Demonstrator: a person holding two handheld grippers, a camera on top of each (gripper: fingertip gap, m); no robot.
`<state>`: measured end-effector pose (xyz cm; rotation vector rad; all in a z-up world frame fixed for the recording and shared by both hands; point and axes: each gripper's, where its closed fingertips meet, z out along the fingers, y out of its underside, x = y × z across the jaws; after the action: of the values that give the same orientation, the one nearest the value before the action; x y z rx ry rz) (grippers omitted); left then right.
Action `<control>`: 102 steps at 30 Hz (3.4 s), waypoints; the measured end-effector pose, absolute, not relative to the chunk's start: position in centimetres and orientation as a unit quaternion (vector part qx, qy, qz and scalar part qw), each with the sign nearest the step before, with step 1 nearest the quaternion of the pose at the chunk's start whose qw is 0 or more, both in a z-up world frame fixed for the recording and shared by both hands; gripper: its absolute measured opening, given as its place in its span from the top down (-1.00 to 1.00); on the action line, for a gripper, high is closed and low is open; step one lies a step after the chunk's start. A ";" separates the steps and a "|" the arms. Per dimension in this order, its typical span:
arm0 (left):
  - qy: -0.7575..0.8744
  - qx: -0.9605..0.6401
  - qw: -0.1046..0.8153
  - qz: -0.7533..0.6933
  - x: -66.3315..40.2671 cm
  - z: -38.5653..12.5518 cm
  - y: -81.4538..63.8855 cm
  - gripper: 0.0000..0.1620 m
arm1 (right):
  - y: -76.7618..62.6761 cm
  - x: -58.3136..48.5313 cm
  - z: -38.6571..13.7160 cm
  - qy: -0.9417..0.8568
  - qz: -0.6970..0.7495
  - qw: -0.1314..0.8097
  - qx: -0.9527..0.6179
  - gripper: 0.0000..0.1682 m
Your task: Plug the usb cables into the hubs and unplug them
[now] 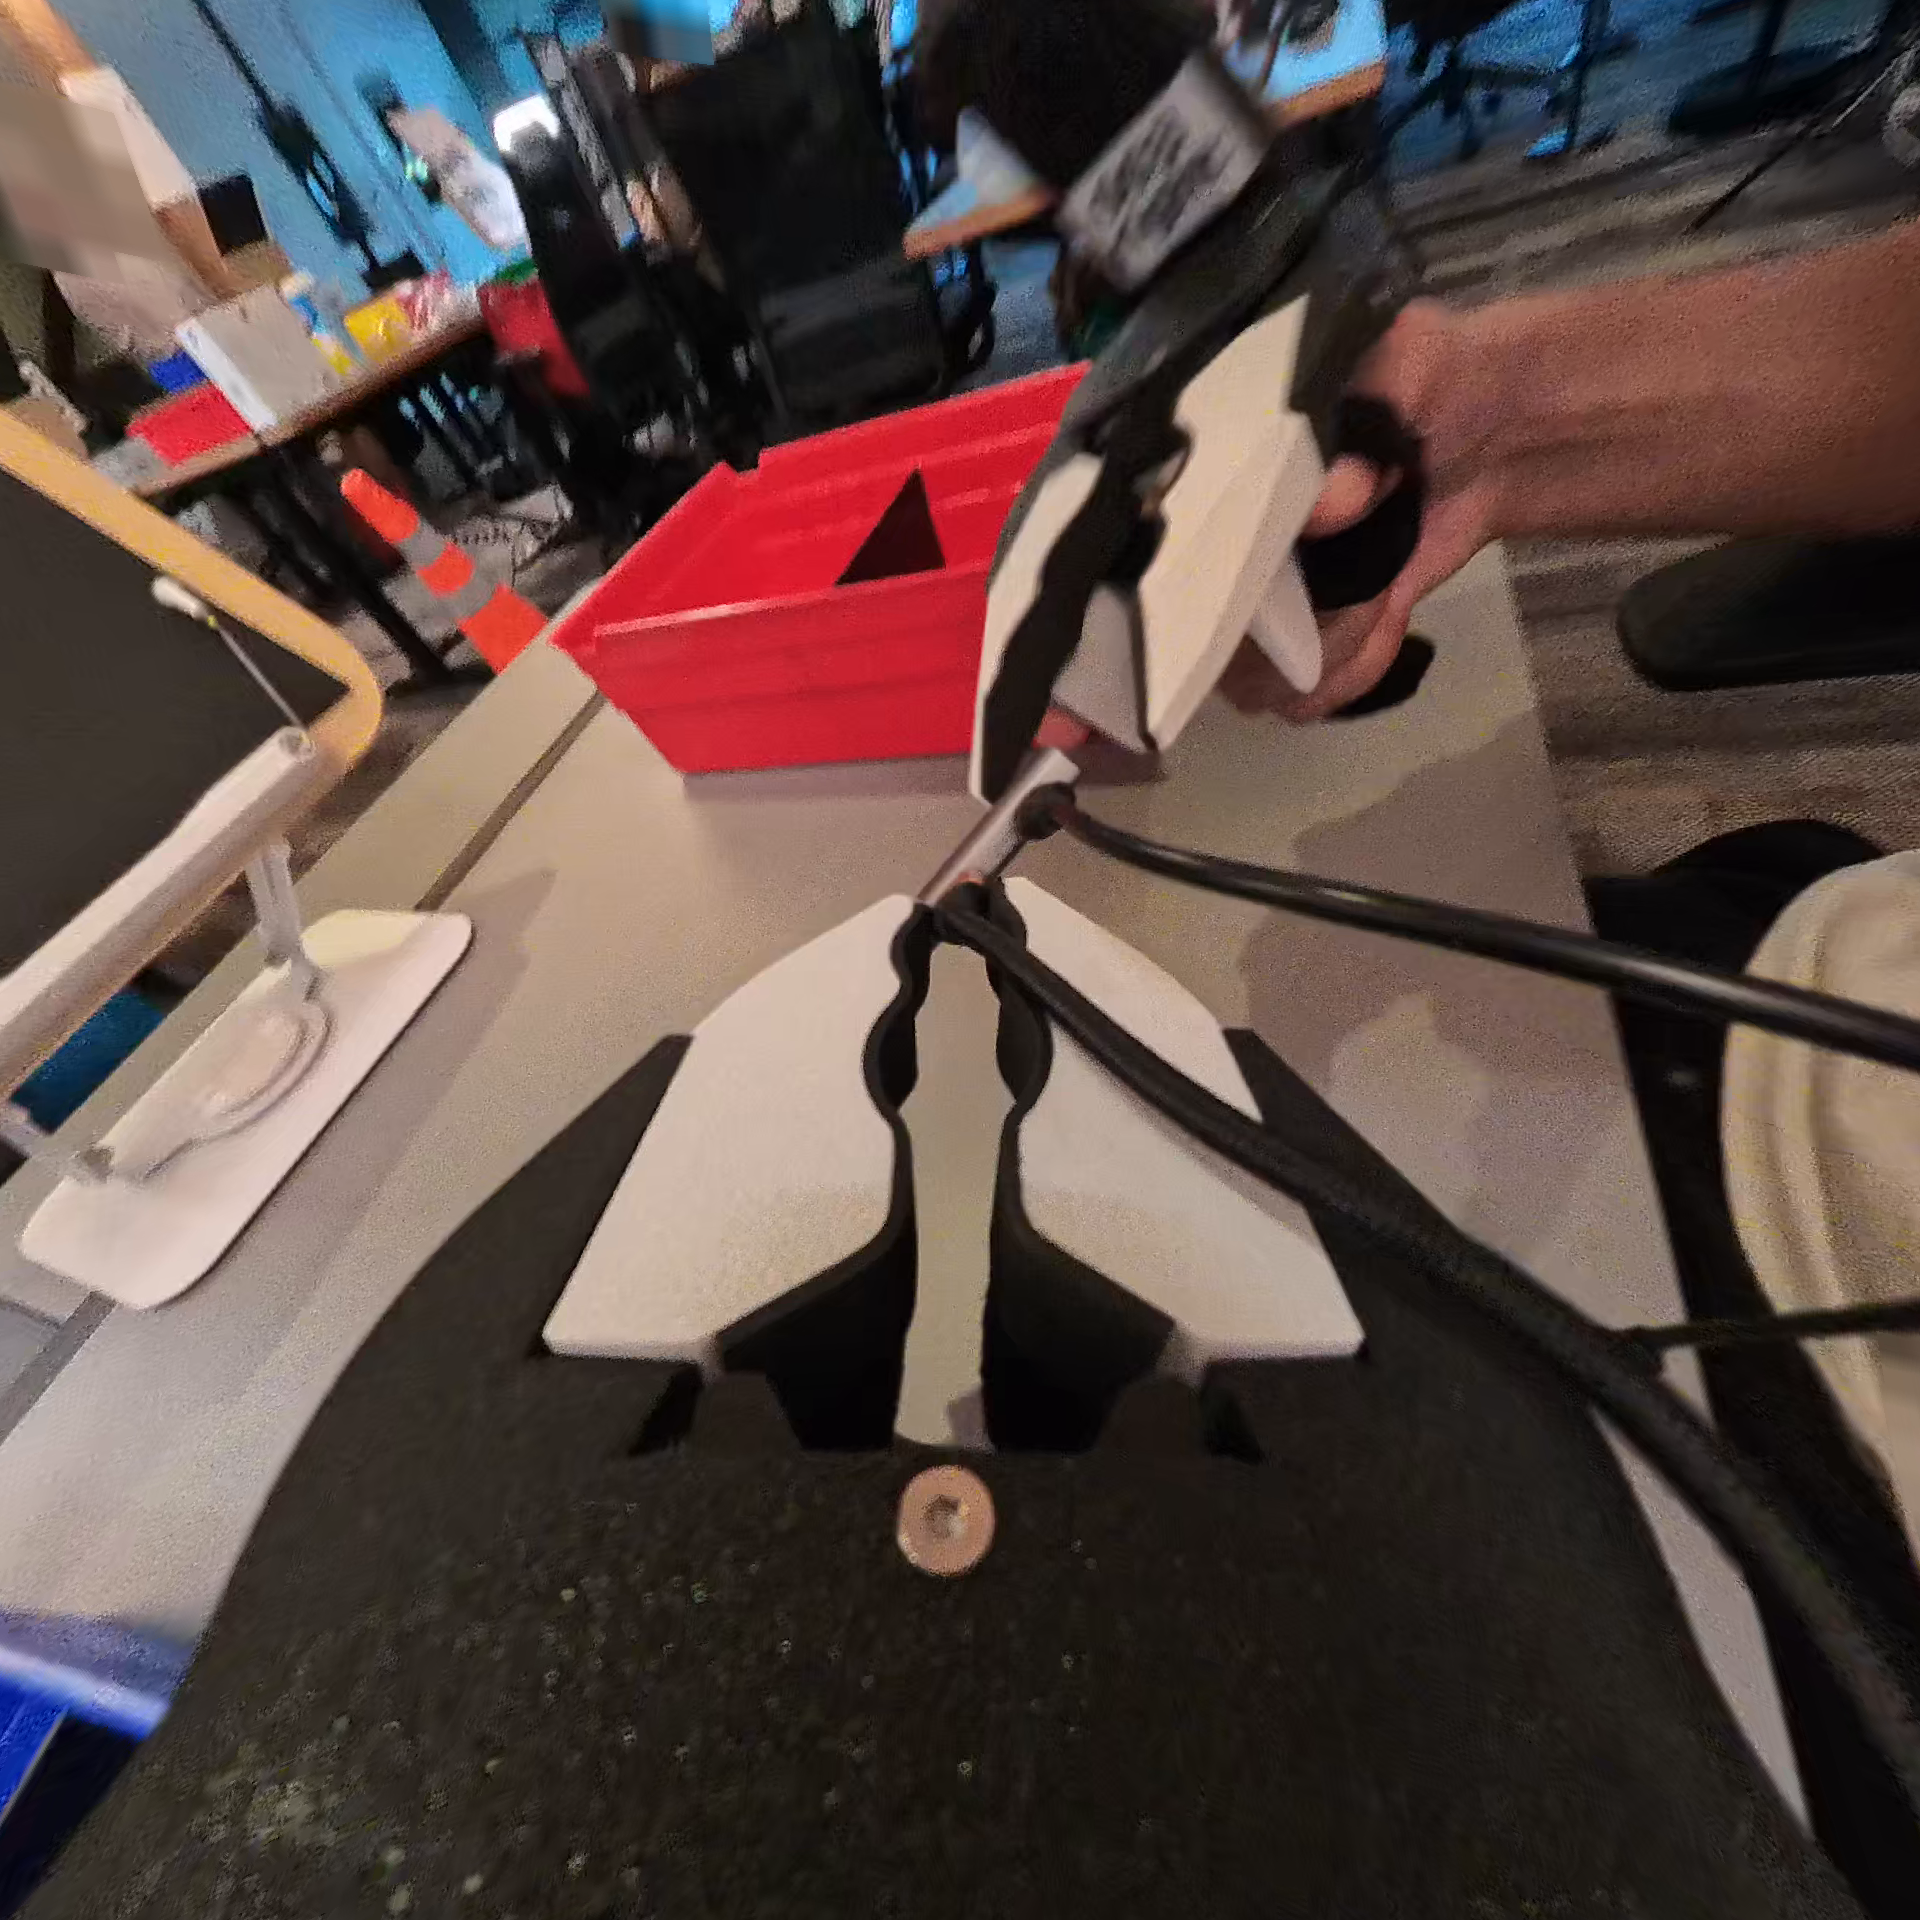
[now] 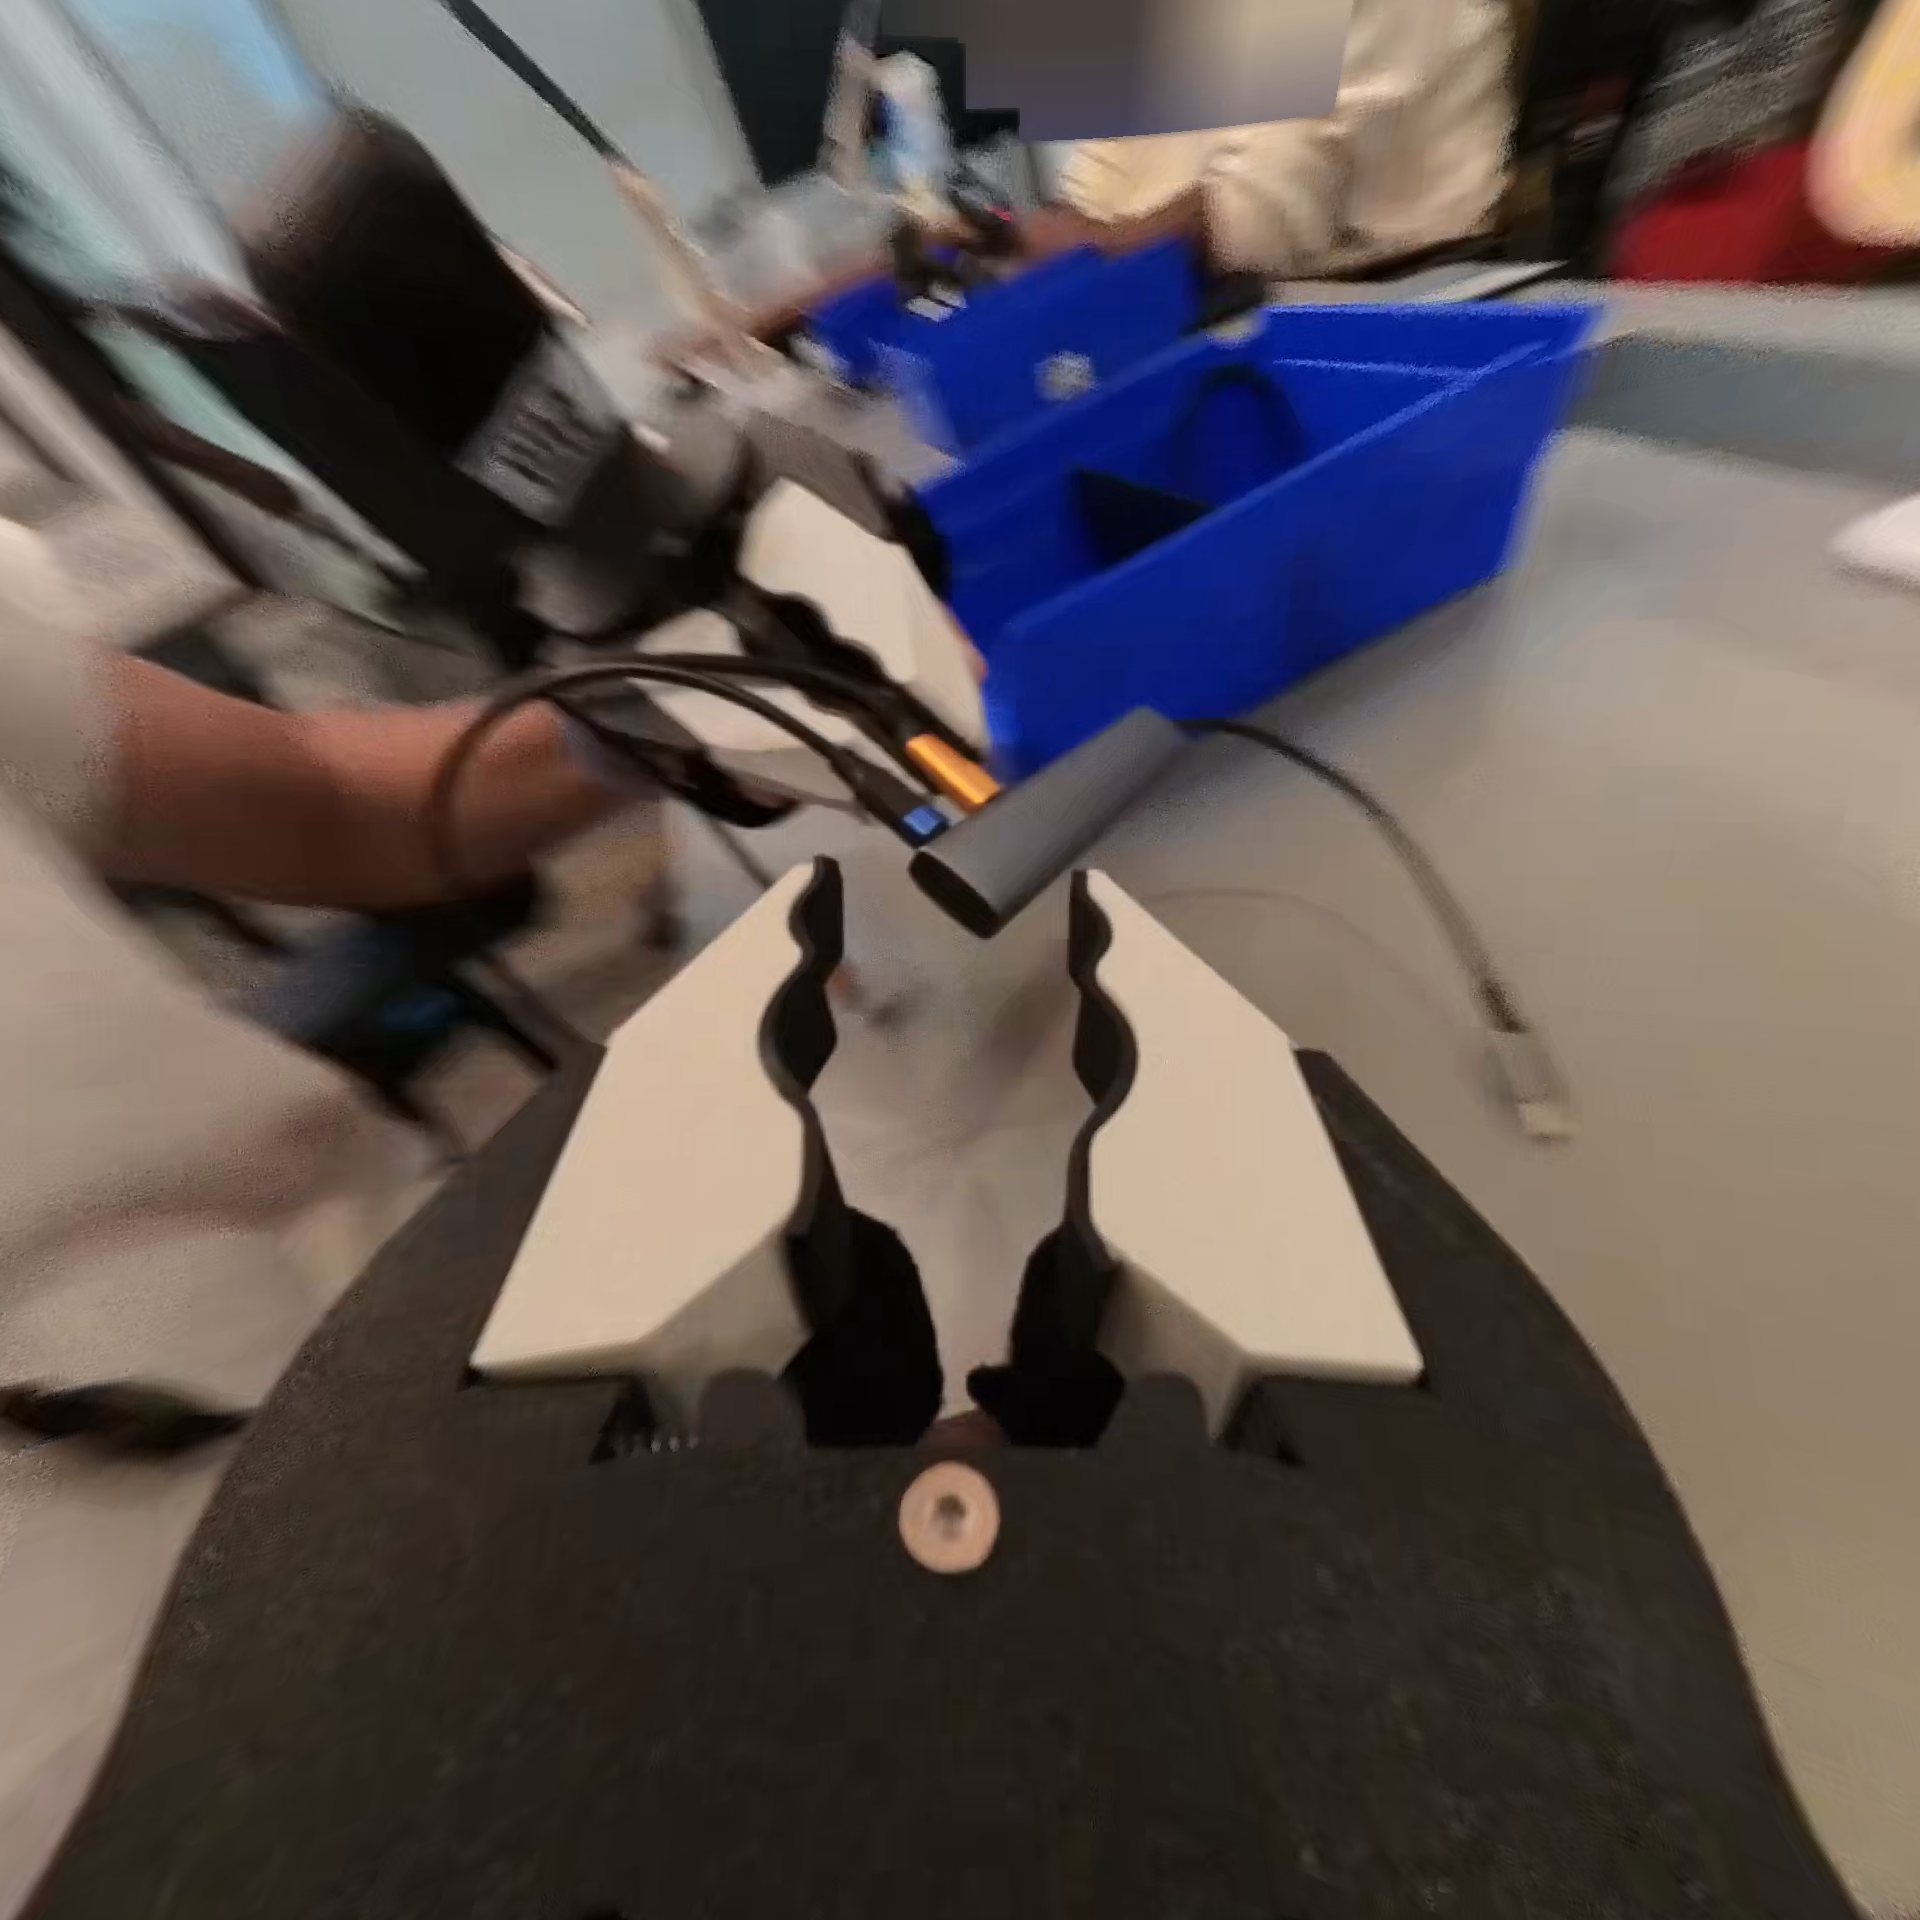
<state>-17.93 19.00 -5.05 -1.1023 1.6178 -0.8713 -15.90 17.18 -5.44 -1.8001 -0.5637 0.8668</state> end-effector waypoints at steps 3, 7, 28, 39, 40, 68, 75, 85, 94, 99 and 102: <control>0.675 -0.473 0.469 -0.316 -16.9 -6.2 19.1 0.88 | 18.7 -15.1 -7.9 -0.281 0.174 0.511 -0.793 0.39; 0.672 -0.493 0.452 -0.318 -15.4 -6.5 18.2 0.87 | 19.8 -14.3 -9.6 -0.337 0.017 0.528 -0.779 0.87; 0.491 -0.451 0.330 -0.669 -13.9 -3.6 15.8 0.79 | 16.6 -15.5 -5.3 -0.257 0.391 0.610 -0.640 0.91; 0.551 -0.446 0.357 -0.608 -15.5 -3.7 16.9 0.85 | 16.8 -14.3 -6.4 -0.318 0.286 0.601 -0.675 0.89; 0.554 -0.442 0.360 -0.608 -15.5 -3.7 16.9 0.85 | 16.7 -14.4 -6.4 -0.319 0.290 0.600 -0.674 0.89; 0.630 -0.238 0.725 -0.142 -6.3 -8.3 22.5 0.87 | 19.4 -8.3 -7.3 -0.185 0.177 0.538 -0.803 0.71; 0.643 -0.250 0.715 -0.116 -6.4 -9.3 22.6 0.87 | 21.3 -8.6 -9.0 -0.152 0.125 0.534 -0.822 0.84; 0.651 -0.270 0.691 -0.161 -7.1 -9.5 22.5 0.87 | 21.3 -9.3 -9.2 -0.182 0.104 0.525 -0.825 0.85; 0.668 -0.252 0.674 -0.193 -7.4 -9.9 21.2 0.86 | 19.8 -9.7 -9.7 -0.179 0.170 0.515 -0.821 0.88; 0.675 -0.258 0.654 -0.224 -7.6 -10.3 20.4 0.84 | 19.0 -9.8 -9.9 -0.172 0.199 0.509 -0.820 0.88; 0.681 -0.253 0.647 -0.232 -7.6 -10.5 20.0 0.85 | 18.6 -9.7 -10.1 -0.175 0.210 0.508 -0.817 0.88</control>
<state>-7.61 19.99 -10.52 -0.5743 1.5487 -0.5286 -9.74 18.61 -10.06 -1.9678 -0.4218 0.5070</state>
